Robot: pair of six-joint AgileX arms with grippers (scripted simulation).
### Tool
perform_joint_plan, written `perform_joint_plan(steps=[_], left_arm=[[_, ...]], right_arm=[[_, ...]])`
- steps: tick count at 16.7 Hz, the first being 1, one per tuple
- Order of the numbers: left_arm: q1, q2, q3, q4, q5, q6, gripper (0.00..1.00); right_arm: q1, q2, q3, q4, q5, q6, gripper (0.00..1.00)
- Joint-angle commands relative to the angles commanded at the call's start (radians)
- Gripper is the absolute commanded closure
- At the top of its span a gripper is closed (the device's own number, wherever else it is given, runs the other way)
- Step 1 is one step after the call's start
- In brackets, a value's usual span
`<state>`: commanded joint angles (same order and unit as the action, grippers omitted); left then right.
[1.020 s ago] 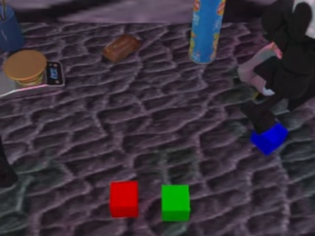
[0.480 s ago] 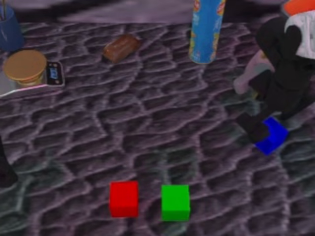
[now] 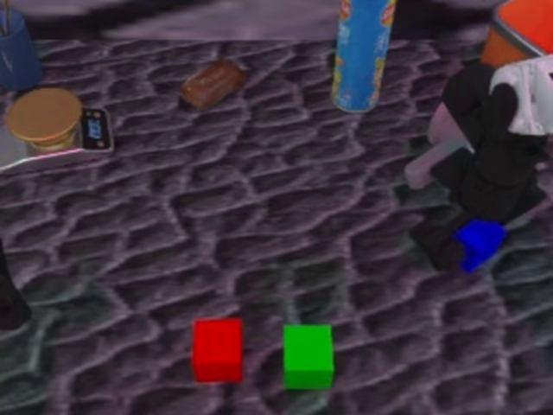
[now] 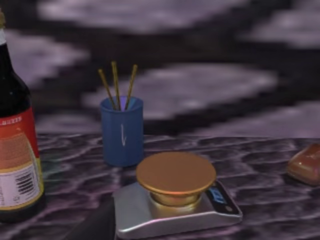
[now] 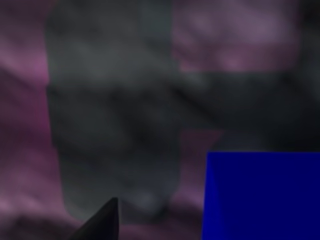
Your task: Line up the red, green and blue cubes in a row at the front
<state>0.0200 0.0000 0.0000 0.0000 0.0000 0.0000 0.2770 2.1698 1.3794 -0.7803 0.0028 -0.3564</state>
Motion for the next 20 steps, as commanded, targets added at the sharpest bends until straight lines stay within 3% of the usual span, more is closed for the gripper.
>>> perform_joint_plan(steps=[1,14,20], left_arm=[[0.000,0.000,0.000,0.000,0.000,0.000,0.00],[0.000,0.000,0.000,0.000,0.000,0.000,0.00],[0.000,0.000,0.000,0.000,0.000,0.000,0.00]], right_arm=[[0.000,0.000,0.000,0.000,0.000,0.000,0.00],[0.000,0.000,0.000,0.000,0.000,0.000,0.98],[0.000,0.000,0.000,0.000,0.000,0.000,1.00]])
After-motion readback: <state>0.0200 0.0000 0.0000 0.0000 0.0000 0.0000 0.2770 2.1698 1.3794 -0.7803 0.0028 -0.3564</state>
